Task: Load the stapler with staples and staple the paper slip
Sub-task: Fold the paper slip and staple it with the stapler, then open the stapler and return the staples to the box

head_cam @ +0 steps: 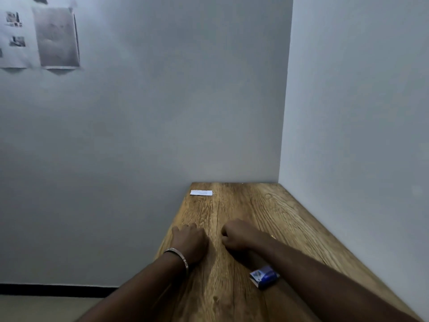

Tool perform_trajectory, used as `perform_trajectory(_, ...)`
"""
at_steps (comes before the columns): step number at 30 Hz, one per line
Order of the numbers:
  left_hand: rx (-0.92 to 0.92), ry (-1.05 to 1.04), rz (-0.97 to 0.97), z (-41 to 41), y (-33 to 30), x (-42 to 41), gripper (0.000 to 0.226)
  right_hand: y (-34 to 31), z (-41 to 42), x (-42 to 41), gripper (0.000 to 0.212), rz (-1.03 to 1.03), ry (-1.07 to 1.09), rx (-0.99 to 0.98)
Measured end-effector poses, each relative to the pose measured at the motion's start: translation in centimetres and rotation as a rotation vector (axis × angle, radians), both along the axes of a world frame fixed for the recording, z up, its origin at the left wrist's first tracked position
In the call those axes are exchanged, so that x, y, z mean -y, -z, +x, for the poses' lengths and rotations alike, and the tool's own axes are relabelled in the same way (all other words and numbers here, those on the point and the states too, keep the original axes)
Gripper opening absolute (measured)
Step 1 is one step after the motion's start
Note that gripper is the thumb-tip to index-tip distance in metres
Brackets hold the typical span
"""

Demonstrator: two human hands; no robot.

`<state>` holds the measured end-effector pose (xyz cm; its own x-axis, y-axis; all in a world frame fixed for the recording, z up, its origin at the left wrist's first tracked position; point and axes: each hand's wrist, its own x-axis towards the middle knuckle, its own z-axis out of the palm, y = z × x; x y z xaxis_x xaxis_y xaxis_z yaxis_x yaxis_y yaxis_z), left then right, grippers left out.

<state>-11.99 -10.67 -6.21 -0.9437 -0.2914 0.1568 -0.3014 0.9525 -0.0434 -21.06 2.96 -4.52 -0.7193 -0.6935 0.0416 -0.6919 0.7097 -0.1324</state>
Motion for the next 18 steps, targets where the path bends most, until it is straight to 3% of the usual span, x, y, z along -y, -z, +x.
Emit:
perform_trajectory(9,-0.184,0.154,0.125,5.7,0.6,-3.4,0.028,0.0,6.8,-4.2,0.034,-0.082,-0.070,-0.097)
perform_trajectory(12,-0.199,0.196,0.142,6.7,0.9,-3.9,0.027,0.1,7.9,-4.9,0.025,-0.098,-0.081,-0.111)
perform_trajectory(18,-0.247,0.225,0.154,7.0,1.6,-4.3,0.027,0.8,7.6,-5.7,0.028,-0.169,-0.115,-0.077)
